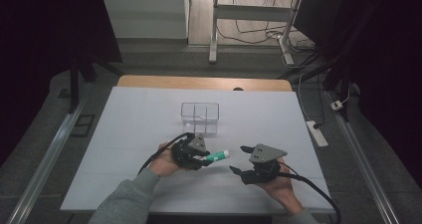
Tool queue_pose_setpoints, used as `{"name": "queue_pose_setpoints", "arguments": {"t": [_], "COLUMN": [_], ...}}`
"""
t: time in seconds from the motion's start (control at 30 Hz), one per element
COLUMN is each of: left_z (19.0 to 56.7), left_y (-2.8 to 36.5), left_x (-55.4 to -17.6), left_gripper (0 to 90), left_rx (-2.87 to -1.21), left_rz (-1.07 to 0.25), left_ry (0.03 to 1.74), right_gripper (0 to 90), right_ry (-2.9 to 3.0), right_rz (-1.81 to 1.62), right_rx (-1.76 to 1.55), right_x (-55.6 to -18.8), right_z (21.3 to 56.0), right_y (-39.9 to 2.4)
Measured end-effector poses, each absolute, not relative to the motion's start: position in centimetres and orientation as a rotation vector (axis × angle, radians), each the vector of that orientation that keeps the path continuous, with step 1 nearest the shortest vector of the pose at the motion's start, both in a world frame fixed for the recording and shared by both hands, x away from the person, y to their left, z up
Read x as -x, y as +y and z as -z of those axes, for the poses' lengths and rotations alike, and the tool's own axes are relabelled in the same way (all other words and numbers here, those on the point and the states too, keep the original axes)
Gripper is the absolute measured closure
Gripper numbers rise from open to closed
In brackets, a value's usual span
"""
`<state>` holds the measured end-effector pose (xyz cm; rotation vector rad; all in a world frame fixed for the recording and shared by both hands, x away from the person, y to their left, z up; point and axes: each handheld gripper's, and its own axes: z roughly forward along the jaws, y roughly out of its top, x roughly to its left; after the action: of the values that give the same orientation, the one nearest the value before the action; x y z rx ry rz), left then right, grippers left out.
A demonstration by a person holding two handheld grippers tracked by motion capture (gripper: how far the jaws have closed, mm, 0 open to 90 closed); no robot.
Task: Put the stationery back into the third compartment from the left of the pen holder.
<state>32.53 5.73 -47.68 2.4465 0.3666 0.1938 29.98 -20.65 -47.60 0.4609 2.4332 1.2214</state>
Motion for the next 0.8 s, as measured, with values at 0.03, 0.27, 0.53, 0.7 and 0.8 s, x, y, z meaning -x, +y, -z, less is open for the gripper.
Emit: {"name": "queue_pose_setpoints", "arguments": {"t": [0.03,0.27,0.53,0.7,0.8], "left_z": [47.7,47.7,47.6,47.5,47.4], "left_y": [5.7,5.3,4.3,4.0,4.0], "left_x": [-32.5,-32.7,-32.7,-32.5,-32.5], "left_gripper": [64.7,64.7,64.7,64.7,64.7], "left_rx": [-2.447,-2.473,-2.499,-2.507,-2.506], "left_rz": [-0.192,-0.192,-0.174,-0.161,-0.152], "left_ry": [0.367,0.362,0.331,0.311,0.301], "right_gripper": [25.0,25.5,27.6,30.4,34.5], "right_ry": [2.442,2.48,2.511,2.534,2.548], "right_rz": [-1.205,-1.168,-1.108,-1.035,-0.991], "right_rx": [-0.456,-0.411,-0.348,-0.277,-0.227], "right_x": [-30.0,-30.4,-30.6,-30.7,-30.5], "right_z": [47.6,47.6,47.4,47.8,47.9], "right_y": [-20.4,-19.6,-18.6,-17.8,-17.3]}}
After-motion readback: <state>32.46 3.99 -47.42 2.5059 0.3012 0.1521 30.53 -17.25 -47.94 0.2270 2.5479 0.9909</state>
